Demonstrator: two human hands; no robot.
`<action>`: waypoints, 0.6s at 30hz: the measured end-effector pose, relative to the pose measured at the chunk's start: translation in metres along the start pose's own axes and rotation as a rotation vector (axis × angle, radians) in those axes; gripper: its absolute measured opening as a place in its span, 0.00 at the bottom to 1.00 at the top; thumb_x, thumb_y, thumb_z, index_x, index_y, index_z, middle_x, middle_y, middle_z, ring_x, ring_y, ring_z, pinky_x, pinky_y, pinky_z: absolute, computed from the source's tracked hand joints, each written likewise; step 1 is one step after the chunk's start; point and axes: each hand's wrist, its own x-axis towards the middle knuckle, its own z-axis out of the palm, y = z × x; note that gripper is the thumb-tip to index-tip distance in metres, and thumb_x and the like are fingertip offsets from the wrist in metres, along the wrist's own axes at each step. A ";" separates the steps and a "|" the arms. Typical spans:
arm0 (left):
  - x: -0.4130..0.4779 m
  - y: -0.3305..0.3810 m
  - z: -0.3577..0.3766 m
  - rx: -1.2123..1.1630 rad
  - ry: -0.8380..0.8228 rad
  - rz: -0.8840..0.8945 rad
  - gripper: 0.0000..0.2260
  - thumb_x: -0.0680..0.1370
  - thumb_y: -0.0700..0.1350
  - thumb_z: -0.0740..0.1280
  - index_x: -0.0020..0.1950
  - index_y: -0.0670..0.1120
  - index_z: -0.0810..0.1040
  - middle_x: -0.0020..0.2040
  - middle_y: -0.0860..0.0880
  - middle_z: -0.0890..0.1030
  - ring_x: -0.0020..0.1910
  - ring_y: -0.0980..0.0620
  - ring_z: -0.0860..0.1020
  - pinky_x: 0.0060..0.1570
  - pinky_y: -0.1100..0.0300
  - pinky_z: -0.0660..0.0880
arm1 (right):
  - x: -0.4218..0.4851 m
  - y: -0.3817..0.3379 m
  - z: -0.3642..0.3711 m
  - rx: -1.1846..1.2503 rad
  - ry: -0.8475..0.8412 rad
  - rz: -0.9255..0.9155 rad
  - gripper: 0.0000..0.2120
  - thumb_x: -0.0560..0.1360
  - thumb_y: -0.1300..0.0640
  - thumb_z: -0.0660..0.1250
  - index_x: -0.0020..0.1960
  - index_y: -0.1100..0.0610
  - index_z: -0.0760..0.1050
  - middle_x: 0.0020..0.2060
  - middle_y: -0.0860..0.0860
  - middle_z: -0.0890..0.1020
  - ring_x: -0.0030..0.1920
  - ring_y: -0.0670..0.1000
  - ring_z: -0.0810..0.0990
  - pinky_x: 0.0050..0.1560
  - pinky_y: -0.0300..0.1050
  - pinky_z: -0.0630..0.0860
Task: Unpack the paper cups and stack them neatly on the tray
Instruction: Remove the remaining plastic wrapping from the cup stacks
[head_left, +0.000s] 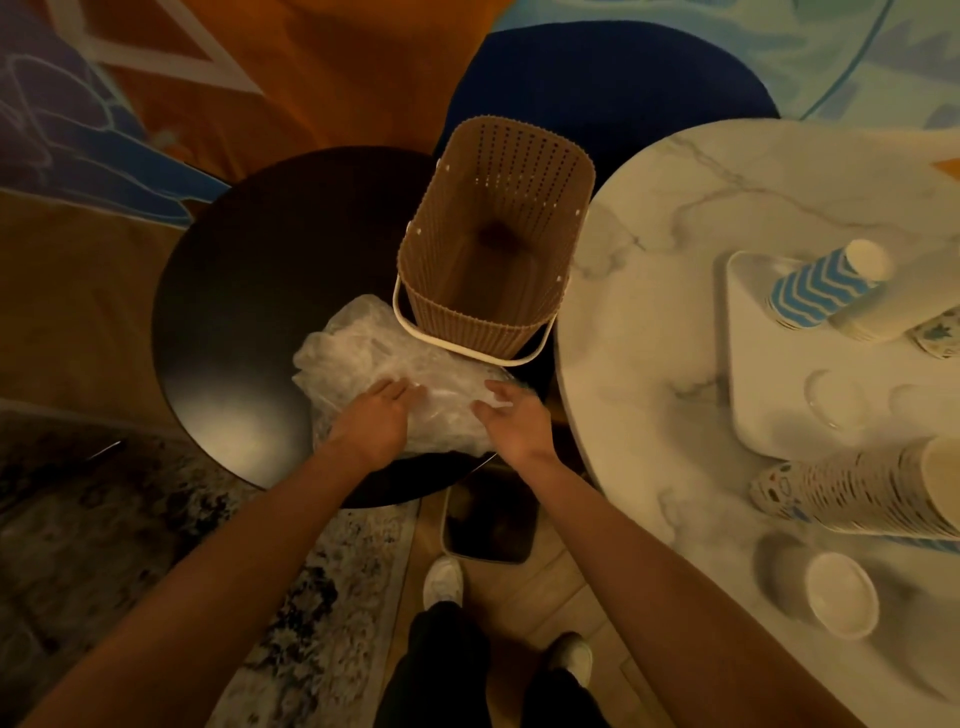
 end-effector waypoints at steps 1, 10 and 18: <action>-0.001 0.000 -0.001 -0.033 0.017 0.000 0.24 0.79 0.39 0.58 0.75 0.46 0.60 0.75 0.44 0.61 0.73 0.44 0.59 0.72 0.55 0.55 | -0.002 0.000 -0.003 -0.005 0.027 -0.023 0.17 0.74 0.55 0.68 0.63 0.55 0.75 0.60 0.54 0.75 0.45 0.46 0.77 0.53 0.35 0.69; -0.027 0.033 -0.026 -0.210 0.442 0.018 0.16 0.74 0.37 0.66 0.62 0.42 0.76 0.57 0.40 0.79 0.57 0.40 0.74 0.57 0.48 0.72 | -0.032 0.000 -0.027 0.008 0.101 -0.155 0.13 0.74 0.55 0.69 0.57 0.56 0.76 0.54 0.52 0.72 0.42 0.46 0.75 0.48 0.38 0.72; -0.060 0.106 -0.031 -0.287 0.594 0.102 0.14 0.73 0.39 0.68 0.58 0.44 0.78 0.52 0.43 0.80 0.52 0.42 0.76 0.52 0.52 0.72 | -0.071 0.012 -0.075 0.027 0.163 -0.309 0.11 0.74 0.57 0.67 0.56 0.55 0.77 0.52 0.51 0.73 0.44 0.47 0.77 0.49 0.39 0.77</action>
